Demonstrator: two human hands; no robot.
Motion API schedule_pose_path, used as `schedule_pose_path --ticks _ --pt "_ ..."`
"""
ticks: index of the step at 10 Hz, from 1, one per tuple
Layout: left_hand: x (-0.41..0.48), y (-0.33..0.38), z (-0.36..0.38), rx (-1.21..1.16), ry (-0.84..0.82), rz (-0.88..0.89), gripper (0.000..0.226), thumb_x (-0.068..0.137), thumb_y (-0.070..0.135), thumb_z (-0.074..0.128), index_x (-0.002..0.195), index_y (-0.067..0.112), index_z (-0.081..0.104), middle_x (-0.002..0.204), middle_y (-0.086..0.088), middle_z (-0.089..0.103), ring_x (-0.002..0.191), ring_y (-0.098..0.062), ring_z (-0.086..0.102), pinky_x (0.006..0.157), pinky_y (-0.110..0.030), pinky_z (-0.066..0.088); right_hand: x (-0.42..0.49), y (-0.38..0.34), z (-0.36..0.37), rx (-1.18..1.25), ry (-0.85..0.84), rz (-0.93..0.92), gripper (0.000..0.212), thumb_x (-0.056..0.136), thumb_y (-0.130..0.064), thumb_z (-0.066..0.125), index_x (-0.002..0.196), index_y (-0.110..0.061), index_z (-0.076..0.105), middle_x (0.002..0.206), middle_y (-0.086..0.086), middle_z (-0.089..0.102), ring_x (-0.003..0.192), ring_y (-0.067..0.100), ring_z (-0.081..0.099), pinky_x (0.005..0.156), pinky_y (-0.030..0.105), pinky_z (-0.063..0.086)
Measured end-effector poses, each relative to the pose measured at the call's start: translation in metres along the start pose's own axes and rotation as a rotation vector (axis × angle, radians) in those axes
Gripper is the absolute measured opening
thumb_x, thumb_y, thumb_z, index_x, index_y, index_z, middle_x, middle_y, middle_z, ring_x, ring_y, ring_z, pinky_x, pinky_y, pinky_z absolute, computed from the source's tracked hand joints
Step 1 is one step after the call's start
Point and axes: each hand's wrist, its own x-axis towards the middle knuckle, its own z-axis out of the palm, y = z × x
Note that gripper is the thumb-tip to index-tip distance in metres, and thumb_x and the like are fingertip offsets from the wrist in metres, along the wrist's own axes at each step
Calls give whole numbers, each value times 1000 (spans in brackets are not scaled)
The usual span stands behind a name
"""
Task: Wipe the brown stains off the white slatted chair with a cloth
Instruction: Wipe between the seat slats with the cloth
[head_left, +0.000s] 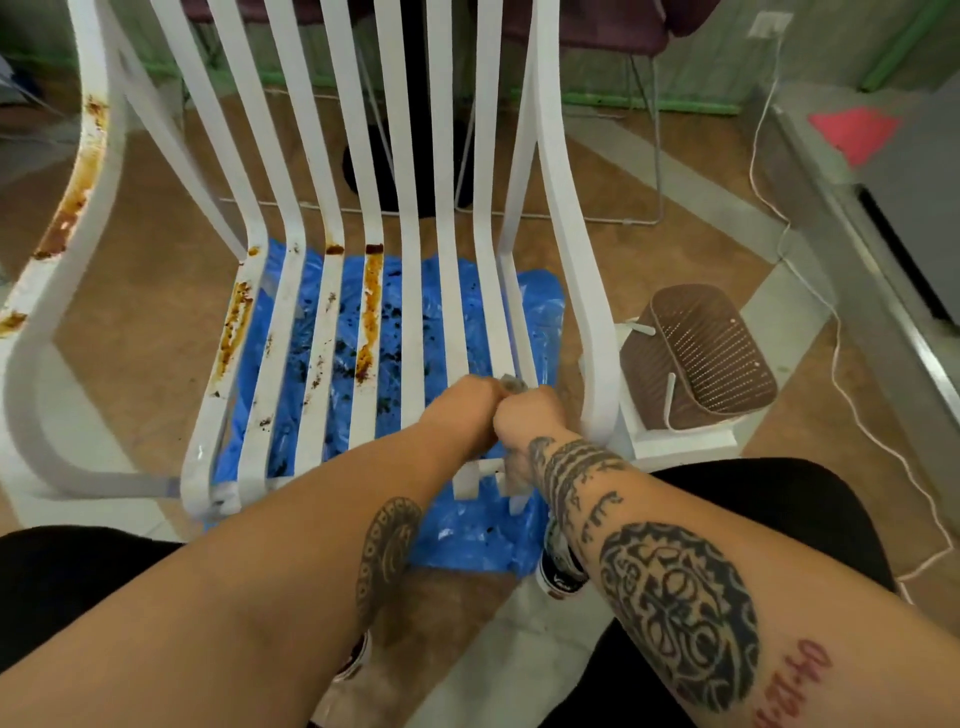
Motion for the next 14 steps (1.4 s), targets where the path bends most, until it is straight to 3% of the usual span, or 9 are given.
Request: schedule_pose_path --ticks 2,3,4,5,6,7,9,12,14 --pt "-26 4 11 -132 10 102 30 90 -8 55 107 7 75 102 0 61 90 -13 48 80 -22 39 -32 -74 -81 170 149 -385 33 95 -7 50 127 -4 59 116 11 63 86 24 59 71 35 54" --pt "-36 2 8 -316 -25 68 26 91 -2 61 105 12 78 108 1 70 93 -11 58 88 -21 48 -38 -99 -134 177 419 -575 29 93 -15 58 120 -21 67 116 2 65 98 20 63 82 30 55" --pt "-37 -3 -3 -675 104 -125 20 97 12 62 112 17 74 101 -2 72 85 -12 65 66 -13 53 -15 -78 -153 -105 520 -530 46 93 -34 62 137 -23 56 133 6 58 122 30 54 103 42 49" --pt "-23 -5 -10 -858 274 -259 22 99 17 62 119 18 71 105 -6 72 94 -22 69 74 -29 59 2 -48 -142 -107 227 -412 54 104 -42 45 149 -12 38 145 13 49 120 31 54 102 43 48" --pt "-3 0 -8 -701 241 -206 22 98 22 64 118 19 72 106 -5 73 95 -22 68 77 -31 58 4 -39 -126 240 126 -362 46 108 -38 34 149 -19 38 131 7 55 77 20 67 67 32 61" --pt "9 3 3 -401 144 -133 13 96 18 63 94 13 74 105 -9 73 98 -25 68 90 -38 58 9 -35 -122 372 134 -384 43 106 -38 38 147 -23 43 110 11 65 71 14 64 45 24 56" --pt "-1 8 17 45 92 154 14 97 14 59 103 18 71 101 1 60 96 -18 55 90 -24 43 12 -32 -120 404 175 -399 46 105 -41 41 147 -23 47 102 6 66 74 14 65 46 22 54" --pt "-51 38 52 286 -108 218 41 91 0 58 122 26 68 127 1 56 111 -28 51 84 -38 46 10 -31 -120 442 167 -401 49 105 -42 41 151 -26 43 122 9 65 68 14 66 43 19 52" --pt "-88 20 76 107 -199 140 23 80 -7 54 82 13 67 86 -6 63 79 -21 55 77 -38 50 9 -28 -120 432 180 -413 46 105 -40 43 148 -21 47 127 6 61 78 13 66 44 24 56"
